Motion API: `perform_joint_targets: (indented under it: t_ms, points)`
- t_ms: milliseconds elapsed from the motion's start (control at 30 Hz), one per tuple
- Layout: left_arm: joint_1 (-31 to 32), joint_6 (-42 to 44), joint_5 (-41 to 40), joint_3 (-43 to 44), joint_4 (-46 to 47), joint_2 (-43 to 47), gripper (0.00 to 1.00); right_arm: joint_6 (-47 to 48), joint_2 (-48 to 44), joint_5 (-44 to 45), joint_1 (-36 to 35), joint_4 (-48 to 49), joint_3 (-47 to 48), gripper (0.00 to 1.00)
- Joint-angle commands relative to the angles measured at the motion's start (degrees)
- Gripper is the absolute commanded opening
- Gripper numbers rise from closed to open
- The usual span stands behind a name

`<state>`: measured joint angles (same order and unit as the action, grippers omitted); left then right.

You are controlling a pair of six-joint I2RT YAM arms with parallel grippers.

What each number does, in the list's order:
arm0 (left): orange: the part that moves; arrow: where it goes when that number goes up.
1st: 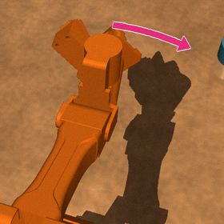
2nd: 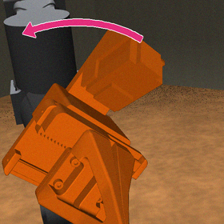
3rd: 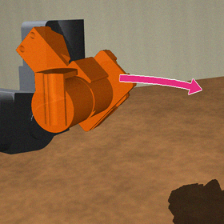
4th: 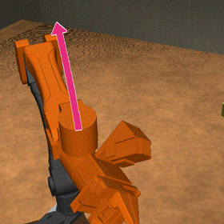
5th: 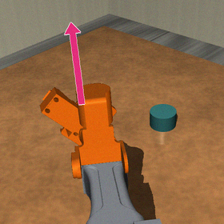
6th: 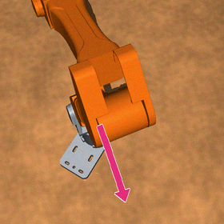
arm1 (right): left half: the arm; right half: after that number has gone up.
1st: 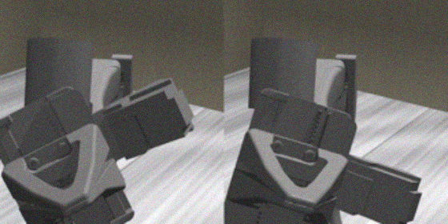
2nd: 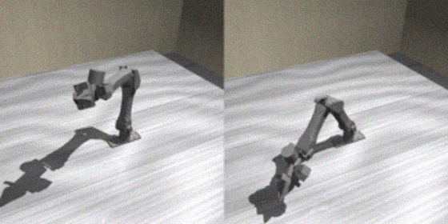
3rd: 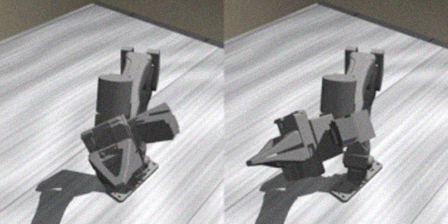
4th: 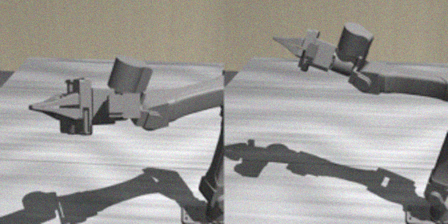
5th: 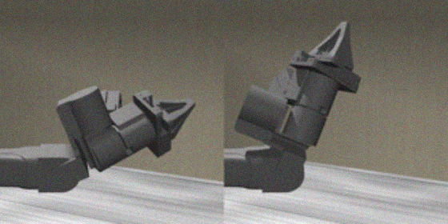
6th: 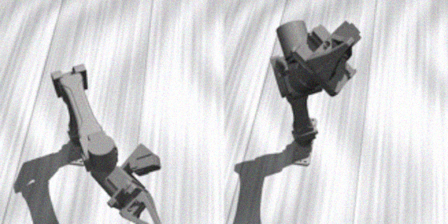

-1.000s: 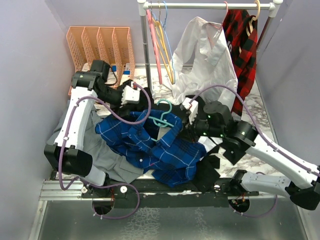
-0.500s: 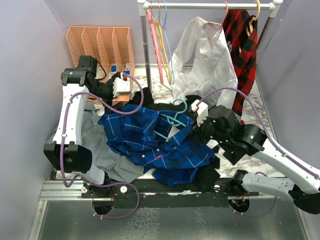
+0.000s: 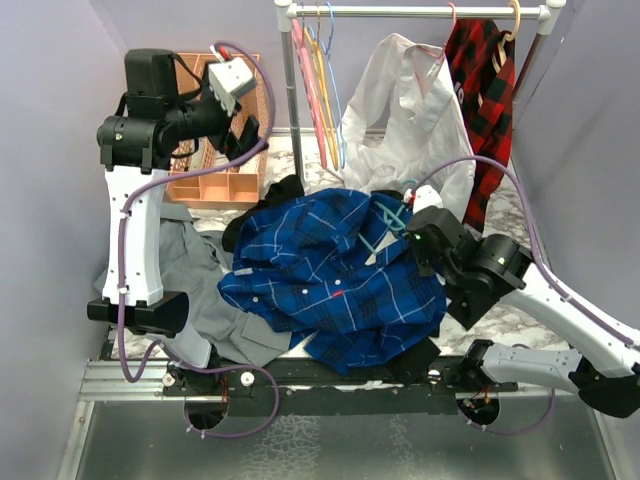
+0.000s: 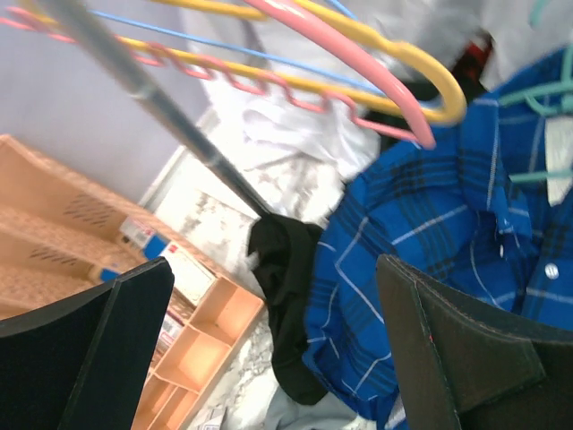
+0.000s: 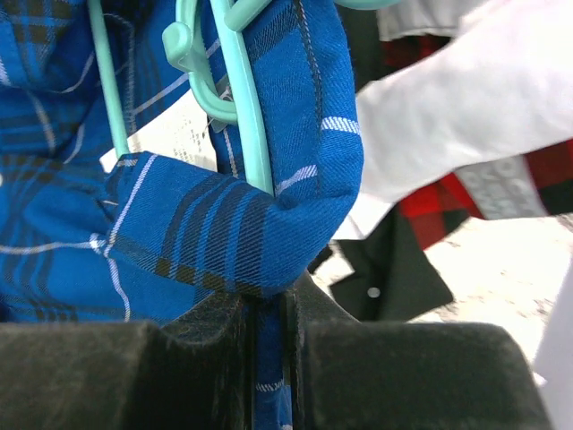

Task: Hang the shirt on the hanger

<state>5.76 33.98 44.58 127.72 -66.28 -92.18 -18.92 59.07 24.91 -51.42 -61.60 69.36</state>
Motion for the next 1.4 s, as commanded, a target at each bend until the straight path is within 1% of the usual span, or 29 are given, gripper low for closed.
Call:
perform_joint_targets:
  t_ms: [0,100,200,267,333,400,467,533,600,733,967,1167,1367]
  points:
    - [0.0,-20.9,-12.2,7.2,10.1,-1.9,0.99,-4.8,4.3,21.6,-0.2,-3.9,2.4,0.01]
    - [0.0,-22.2,-13.9,11.4,10.4,-2.9,0.99,0.7,5.2,25.3,0.2,3.8,0.5,0.01]
    - [0.0,-24.2,-14.5,13.1,10.7,-3.2,0.99,8.5,3.5,26.2,2.7,16.7,-2.7,0.01]
    - [-0.1,-26.3,-16.5,13.9,11.2,-3.2,0.99,14.5,1.6,22.3,7.3,26.4,-4.5,0.01]
    - [0.0,-27.7,-19.4,15.2,11.3,-3.3,0.99,19.8,0.3,15.0,12.8,34.5,-5.6,0.01]
    - [-0.1,-28.8,-23.1,16.1,11.7,-3.3,0.99,23.3,0.7,10.2,15.9,38.5,-4.9,0.01]
    - [0.0,-30.4,-27.8,16.1,12.6,-3.1,0.99,27.0,1.8,7.6,16.3,41.7,-3.5,0.01]
    - [-0.1,-31.7,-31.6,15.6,13.2,-3.0,0.99,29.2,3.8,6.7,16.4,43.5,-0.8,0.01]
    - [0.0,-32.4,-33.7,15.1,13.2,-2.7,0.99,31.8,5.6,5.8,16.5,45.5,1.4,0.01]
    - [-0.1,-32.2,-33.8,14.2,13.2,-2.0,0.99,35.6,8.7,4.6,16.5,48.3,5.4,0.01]
    - [-0.1,-31.8,-33.7,14.5,13.1,-1.8,0.99,43.5,14.7,9.9,16.5,51.4,13.1,0.01]
    - [0.0,-32.3,-31.9,15.4,12.8,-2.5,0.99,49.3,18.2,13.4,16.8,54.1,18.2,0.01]
    - [-0.1,-30.4,-26.7,15.4,11.5,-2.5,0.99,52.3,19.8,13.6,17.3,56.0,22.9,0.01]
